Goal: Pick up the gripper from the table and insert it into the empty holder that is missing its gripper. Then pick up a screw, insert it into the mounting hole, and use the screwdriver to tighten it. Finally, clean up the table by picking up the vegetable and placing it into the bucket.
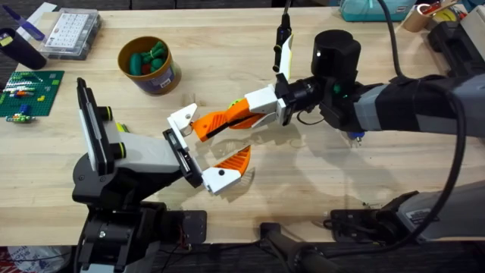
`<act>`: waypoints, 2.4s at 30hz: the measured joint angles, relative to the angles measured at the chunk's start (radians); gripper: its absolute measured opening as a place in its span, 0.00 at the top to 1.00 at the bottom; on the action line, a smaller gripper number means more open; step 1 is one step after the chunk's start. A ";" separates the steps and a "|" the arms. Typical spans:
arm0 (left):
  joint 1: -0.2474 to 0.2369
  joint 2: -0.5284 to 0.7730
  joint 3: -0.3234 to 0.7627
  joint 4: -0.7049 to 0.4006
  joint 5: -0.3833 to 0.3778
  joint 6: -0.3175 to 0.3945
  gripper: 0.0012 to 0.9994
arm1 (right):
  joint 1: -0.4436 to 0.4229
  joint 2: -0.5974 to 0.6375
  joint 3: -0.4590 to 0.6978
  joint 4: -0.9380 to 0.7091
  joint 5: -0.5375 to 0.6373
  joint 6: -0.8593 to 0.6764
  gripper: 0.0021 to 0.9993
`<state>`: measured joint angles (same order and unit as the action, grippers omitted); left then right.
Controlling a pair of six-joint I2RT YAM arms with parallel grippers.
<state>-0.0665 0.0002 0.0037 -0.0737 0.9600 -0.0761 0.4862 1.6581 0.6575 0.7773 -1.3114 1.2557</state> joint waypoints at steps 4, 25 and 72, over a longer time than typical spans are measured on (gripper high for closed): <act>0.000 0.000 0.001 -0.006 -0.011 0.000 0.01 | 0.000 0.000 0.000 -0.016 -0.006 0.001 0.99; 0.000 0.000 0.002 -0.011 -0.006 0.000 0.01 | 0.000 0.000 0.000 0.086 -0.002 0.017 0.99; 0.008 0.000 0.003 -0.028 0.075 -0.045 0.01 | 0.079 0.013 0.002 0.023 0.168 0.017 0.99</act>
<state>-0.0589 0.0002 0.0067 -0.1013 1.0349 -0.1211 0.5655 1.6711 0.6594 0.8005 -1.1432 1.2724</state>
